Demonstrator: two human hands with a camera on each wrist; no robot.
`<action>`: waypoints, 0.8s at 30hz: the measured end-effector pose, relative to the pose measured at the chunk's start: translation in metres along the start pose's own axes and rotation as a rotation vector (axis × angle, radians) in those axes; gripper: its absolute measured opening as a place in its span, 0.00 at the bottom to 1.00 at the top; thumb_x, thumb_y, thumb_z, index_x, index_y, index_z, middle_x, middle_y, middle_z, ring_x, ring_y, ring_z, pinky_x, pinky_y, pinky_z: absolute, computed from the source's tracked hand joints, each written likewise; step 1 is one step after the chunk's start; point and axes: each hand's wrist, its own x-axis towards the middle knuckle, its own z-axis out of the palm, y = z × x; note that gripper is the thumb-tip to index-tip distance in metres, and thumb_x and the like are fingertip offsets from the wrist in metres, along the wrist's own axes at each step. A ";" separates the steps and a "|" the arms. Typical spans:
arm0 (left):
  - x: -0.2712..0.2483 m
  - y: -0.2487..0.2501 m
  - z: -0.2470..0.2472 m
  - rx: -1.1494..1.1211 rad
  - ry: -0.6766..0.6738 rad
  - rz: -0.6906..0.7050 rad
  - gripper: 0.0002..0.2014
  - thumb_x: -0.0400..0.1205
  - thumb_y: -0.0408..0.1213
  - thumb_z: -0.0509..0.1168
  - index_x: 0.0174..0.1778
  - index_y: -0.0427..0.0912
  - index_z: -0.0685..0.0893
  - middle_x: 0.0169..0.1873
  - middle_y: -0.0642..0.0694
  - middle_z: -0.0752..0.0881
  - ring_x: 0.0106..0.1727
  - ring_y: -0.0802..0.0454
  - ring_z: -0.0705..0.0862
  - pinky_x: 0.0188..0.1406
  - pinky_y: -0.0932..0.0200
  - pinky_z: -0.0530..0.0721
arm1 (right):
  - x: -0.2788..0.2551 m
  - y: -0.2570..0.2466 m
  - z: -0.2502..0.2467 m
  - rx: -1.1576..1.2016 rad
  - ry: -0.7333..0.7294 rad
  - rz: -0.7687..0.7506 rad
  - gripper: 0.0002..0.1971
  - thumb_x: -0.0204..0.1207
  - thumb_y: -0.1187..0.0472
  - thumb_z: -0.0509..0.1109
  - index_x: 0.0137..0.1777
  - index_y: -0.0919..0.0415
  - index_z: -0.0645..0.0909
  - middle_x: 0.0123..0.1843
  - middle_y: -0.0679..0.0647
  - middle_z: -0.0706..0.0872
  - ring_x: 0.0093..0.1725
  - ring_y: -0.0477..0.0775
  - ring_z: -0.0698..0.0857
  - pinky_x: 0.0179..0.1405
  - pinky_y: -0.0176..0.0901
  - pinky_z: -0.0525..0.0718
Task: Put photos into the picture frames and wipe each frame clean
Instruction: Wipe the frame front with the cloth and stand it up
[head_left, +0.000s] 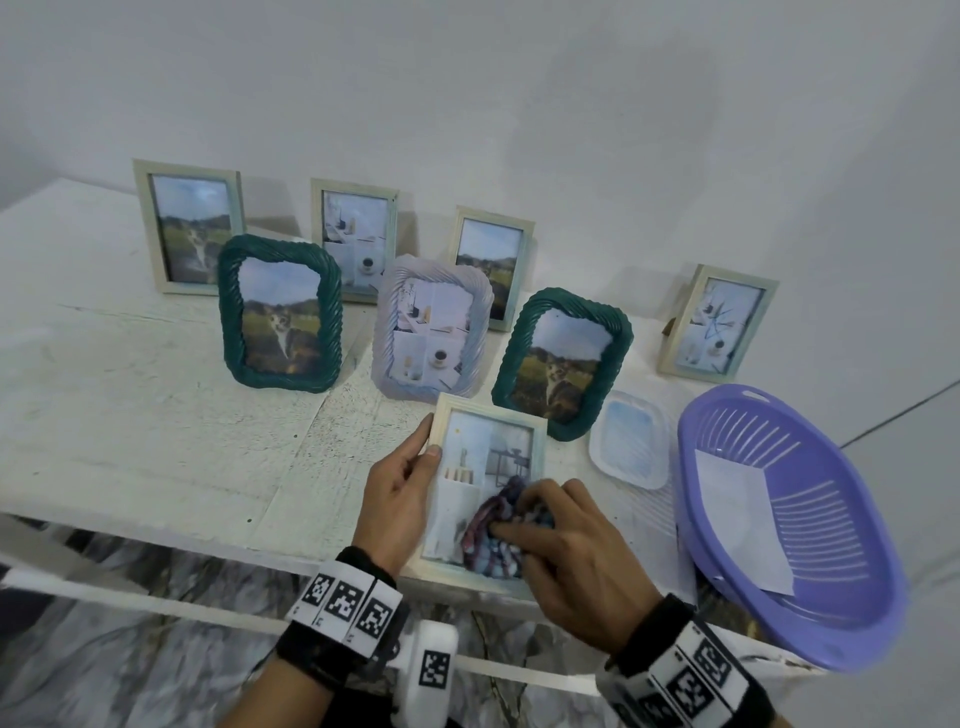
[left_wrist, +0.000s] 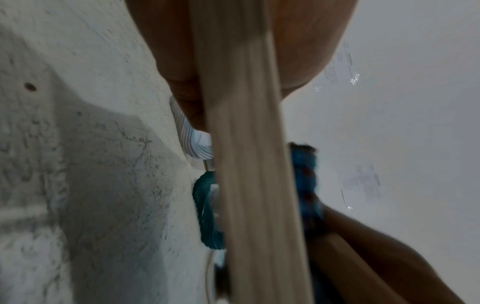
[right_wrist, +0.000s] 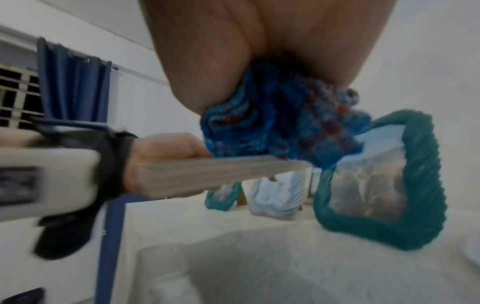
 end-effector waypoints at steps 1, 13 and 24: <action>-0.001 -0.001 0.001 0.001 -0.004 -0.001 0.20 0.87 0.31 0.59 0.76 0.41 0.74 0.70 0.52 0.81 0.69 0.64 0.79 0.73 0.60 0.74 | 0.006 0.005 0.000 -0.019 0.011 0.022 0.18 0.73 0.58 0.60 0.60 0.53 0.85 0.55 0.56 0.79 0.47 0.57 0.75 0.43 0.48 0.81; -0.009 -0.003 0.011 -0.136 -0.010 -0.058 0.18 0.87 0.28 0.57 0.68 0.52 0.78 0.57 0.53 0.88 0.57 0.59 0.87 0.56 0.63 0.84 | 0.027 -0.007 0.003 -0.012 0.022 -0.005 0.20 0.72 0.60 0.58 0.61 0.57 0.84 0.63 0.60 0.82 0.53 0.58 0.74 0.51 0.51 0.85; -0.010 -0.001 0.007 -0.151 0.014 -0.060 0.17 0.88 0.31 0.56 0.70 0.52 0.78 0.61 0.47 0.88 0.61 0.48 0.86 0.62 0.49 0.83 | 0.023 -0.010 -0.001 0.126 -0.147 -0.086 0.21 0.74 0.57 0.54 0.60 0.52 0.84 0.64 0.53 0.78 0.53 0.55 0.72 0.52 0.46 0.78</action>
